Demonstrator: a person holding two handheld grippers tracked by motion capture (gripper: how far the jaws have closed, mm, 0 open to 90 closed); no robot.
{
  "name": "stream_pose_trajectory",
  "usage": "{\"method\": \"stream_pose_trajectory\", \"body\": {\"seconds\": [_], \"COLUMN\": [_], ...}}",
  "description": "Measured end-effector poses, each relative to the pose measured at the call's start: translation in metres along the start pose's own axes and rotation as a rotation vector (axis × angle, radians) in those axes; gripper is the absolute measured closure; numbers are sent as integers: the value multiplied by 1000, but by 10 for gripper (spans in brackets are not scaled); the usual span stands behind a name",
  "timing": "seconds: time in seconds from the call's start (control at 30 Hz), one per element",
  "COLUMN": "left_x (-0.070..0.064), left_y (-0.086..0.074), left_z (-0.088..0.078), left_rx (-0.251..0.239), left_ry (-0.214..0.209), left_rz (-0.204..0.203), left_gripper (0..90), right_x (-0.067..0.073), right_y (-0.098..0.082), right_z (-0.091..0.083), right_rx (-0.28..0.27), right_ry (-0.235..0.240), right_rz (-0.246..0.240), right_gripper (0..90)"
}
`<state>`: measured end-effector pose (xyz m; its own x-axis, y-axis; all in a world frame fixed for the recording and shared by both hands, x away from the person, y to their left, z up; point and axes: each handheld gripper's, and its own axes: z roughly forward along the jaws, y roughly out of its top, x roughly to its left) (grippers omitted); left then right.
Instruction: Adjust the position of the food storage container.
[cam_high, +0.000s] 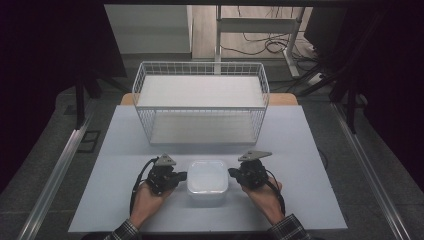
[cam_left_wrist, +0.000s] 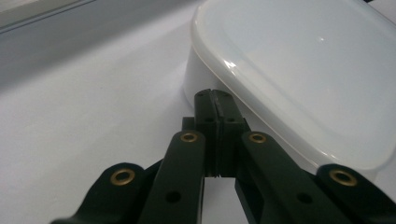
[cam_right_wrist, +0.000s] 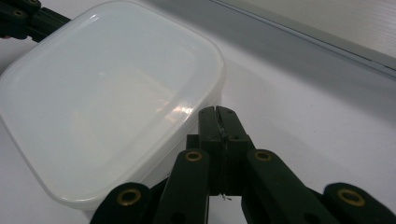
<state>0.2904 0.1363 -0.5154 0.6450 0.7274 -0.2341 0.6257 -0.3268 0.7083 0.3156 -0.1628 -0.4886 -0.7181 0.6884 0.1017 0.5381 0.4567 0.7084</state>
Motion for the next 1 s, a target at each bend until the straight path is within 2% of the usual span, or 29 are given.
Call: {"method": "stream_pose_trajectory", "body": {"seconds": [0.07,0.1,0.13,0.17,0.2,0.27,0.3,0.37,0.43,0.5,0.63,0.67,0.77,0.87,0.9,1.0], "left_x": [3,4,4,5,5,7,5,5,5,4,1,-2,-5,-5,-4,-4], "left_y": [1,1,1,1,0,1,1,1,-1,-4,-10,-14,-22,-27,-32,-35], "left_z": [-2,-5,-5,-8,-10,-15,-20,-24,-28,-31,-34,-37,-42,-45,-47,-48], "left_rx": [-12,-16,-16,-15,-15,-1,9,5,-2,-8,-11,-12,-22,-32,-34,-38], "left_ry": [-20,9,9,28,37,34,45,41,29,32,29,31,31,20,21,35], "left_rz": [-15,-6,-6,5,11,34,73,100,103,107,110,134,164,175,193,195], "left_gripper": [900,833,791,706,706,562,426,353,267,229,220,219,208,188,175,147], "right_x": [-1,0,0,0,0,0,-2,-2,-3,-4,-4,-5,-7,-8,-9,-9], "right_y": [0,0,0,0,0,-1,-2,-4,-6,-10,-19,-21,-27,-30,-33,-36], "right_z": [0,-2,-2,-4,-4,-8,-14,-20,-27,-35,-44,-46,-50,-52,-52,-51], "right_rx": [2,-2,-2,-11,-11,-24,-40,-62,-87,-108,-130,-130,-134,-137,-142,-137], "right_ry": [7,4,4,-16,-16,-37,-44,-60,-70,-74,-71,-66,-43,-36,-29,-34], "right_rz": [-3,-9,-9,-27,-27,-40,-47,-56,-68,-80,-102,-102,-94,-93,-99,-102], "right_gripper": [891,887,887,854,854,816,775,728,666,605,492,462,380,329,261,223]}}
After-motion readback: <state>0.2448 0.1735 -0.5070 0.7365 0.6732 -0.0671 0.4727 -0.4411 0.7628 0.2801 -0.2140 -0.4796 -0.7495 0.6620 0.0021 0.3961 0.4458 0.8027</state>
